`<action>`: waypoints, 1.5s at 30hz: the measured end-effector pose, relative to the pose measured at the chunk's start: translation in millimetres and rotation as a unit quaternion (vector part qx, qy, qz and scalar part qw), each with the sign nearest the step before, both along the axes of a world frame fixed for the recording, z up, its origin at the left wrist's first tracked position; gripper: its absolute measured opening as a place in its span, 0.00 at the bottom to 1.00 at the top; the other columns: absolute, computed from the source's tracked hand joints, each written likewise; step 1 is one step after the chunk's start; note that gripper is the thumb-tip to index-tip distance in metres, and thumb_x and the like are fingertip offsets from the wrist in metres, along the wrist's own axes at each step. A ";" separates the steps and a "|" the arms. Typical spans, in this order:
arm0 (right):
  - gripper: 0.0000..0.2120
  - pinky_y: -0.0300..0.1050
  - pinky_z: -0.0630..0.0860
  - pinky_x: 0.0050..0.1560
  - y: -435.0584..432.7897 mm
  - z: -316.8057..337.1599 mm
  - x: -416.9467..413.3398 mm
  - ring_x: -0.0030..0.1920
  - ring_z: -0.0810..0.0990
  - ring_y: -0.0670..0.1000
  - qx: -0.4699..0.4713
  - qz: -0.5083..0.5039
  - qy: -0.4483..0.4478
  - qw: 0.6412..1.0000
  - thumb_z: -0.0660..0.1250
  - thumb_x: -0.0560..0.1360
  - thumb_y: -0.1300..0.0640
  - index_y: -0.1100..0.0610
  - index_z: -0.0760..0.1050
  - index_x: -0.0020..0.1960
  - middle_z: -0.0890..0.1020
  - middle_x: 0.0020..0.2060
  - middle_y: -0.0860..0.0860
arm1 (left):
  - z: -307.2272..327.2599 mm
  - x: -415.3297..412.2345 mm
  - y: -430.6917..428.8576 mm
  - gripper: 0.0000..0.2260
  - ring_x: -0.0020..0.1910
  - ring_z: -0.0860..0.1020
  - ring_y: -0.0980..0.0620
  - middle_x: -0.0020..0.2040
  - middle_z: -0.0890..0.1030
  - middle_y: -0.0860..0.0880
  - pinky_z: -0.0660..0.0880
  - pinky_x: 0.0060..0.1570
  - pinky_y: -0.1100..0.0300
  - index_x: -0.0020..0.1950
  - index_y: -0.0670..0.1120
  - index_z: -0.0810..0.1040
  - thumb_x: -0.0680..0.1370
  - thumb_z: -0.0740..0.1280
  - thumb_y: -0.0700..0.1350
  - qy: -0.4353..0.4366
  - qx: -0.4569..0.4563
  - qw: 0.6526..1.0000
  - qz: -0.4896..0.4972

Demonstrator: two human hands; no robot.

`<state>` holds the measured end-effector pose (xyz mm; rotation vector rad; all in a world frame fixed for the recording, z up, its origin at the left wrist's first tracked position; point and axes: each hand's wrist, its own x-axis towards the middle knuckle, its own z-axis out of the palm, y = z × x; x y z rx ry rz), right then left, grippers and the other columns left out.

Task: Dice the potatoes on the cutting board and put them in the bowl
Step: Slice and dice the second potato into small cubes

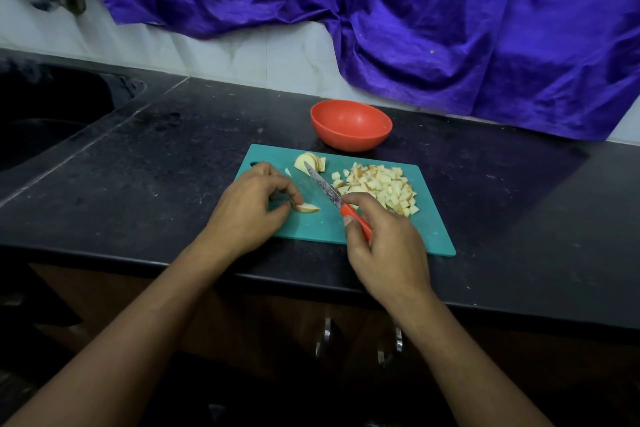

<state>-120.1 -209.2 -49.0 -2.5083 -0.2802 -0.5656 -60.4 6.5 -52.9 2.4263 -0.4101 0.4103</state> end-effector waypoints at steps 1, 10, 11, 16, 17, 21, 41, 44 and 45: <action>0.13 0.35 0.64 0.34 -0.6 -0.5 0.4 0.37 0.74 0.39 0.007 -0.001 -0.001 1.000 0.64 0.82 0.50 0.44 0.76 0.66 0.79 0.41 0.39 | 0.5 -0.2 -0.4 0.10 0.45 0.74 0.58 0.46 0.75 0.57 0.69 0.43 0.60 0.46 0.57 0.84 0.76 0.70 0.41 0.001 -0.006 1.000 0.001; 0.13 0.33 0.62 0.35 -0.4 -1.4 0.7 0.37 0.72 0.38 0.007 -0.006 0.001 1.000 0.64 0.82 0.50 0.44 0.76 0.66 0.77 0.41 0.37 | 1.3 -4.4 -14.0 0.11 0.44 0.74 0.55 0.42 0.75 0.58 0.67 0.40 0.58 0.44 0.55 0.76 0.74 0.72 0.60 -0.045 0.048 0.997 0.030; 0.13 0.33 0.61 0.34 -0.8 -1.7 1.0 0.36 0.72 0.37 0.011 -0.006 0.002 1.000 0.64 0.82 0.51 0.44 0.76 0.66 0.76 0.39 0.37 | 1.6 -4.6 -14.2 0.09 0.46 0.75 0.55 0.43 0.76 0.58 0.67 0.42 0.58 0.44 0.55 0.76 0.73 0.72 0.58 -0.034 0.045 0.998 0.031; 0.12 0.32 0.59 0.32 -1.5 -1.5 0.0 0.34 0.72 0.37 0.031 -0.010 0.002 0.999 0.65 0.82 0.52 0.44 0.77 0.65 0.72 0.33 0.36 | 3.7 -5.2 -12.1 0.07 0.49 0.75 0.55 0.44 0.77 0.60 0.66 0.42 0.60 0.44 0.56 0.79 0.74 0.69 0.43 0.013 0.012 0.999 0.033; 0.12 0.32 0.59 0.31 -1.3 -1.3 -0.1 0.35 0.73 0.37 0.035 -0.010 0.003 0.999 0.65 0.82 0.52 0.44 0.77 0.64 0.72 0.33 0.36 | 3.1 -4.6 -11.7 0.09 0.48 0.75 0.54 0.44 0.77 0.60 0.67 0.43 0.59 0.44 0.56 0.79 0.75 0.68 0.40 0.014 0.004 0.999 0.033; 0.12 0.31 0.60 0.32 -0.6 -1.0 0.2 0.34 0.73 0.37 0.038 -0.014 -0.001 0.999 0.65 0.81 0.52 0.44 0.77 0.64 0.72 0.34 0.35 | 2.3 -3.9 -13.8 0.03 0.47 0.76 0.57 0.46 0.79 0.59 0.74 0.47 0.56 0.49 0.55 0.79 0.78 0.70 0.52 -0.009 -0.003 0.999 0.050; 0.23 0.48 0.80 0.46 23.2 -1.7 -9.1 0.46 0.81 0.48 -0.142 0.007 0.008 0.990 0.58 0.82 0.53 0.48 0.70 0.76 0.83 0.53 0.46 | 3.4 -6.3 -11.9 0.05 0.43 0.79 0.66 0.40 0.83 0.61 0.71 0.41 0.70 0.47 0.55 0.84 0.74 0.76 0.46 0.035 -0.044 0.998 0.041; 0.24 0.49 0.79 0.46 24.2 1.1 -7.7 0.46 0.81 0.49 -0.172 0.012 0.019 0.985 0.57 0.82 0.52 0.47 0.67 0.78 0.82 0.52 0.47 | 4.5 -7.7 -12.4 0.05 0.42 0.80 0.64 0.39 0.82 0.60 0.76 0.43 0.65 0.46 0.55 0.83 0.74 0.76 0.46 0.034 -0.049 0.997 0.042; 0.24 0.49 0.79 0.46 24.0 1.4 -7.5 0.46 0.81 0.49 -0.173 0.010 0.020 0.985 0.57 0.82 0.52 0.47 0.67 0.78 0.81 0.52 0.47 | 4.8 -8.4 -12.6 0.05 0.41 0.80 0.64 0.39 0.82 0.60 0.77 0.43 0.63 0.46 0.55 0.82 0.74 0.76 0.47 0.032 -0.047 0.997 0.045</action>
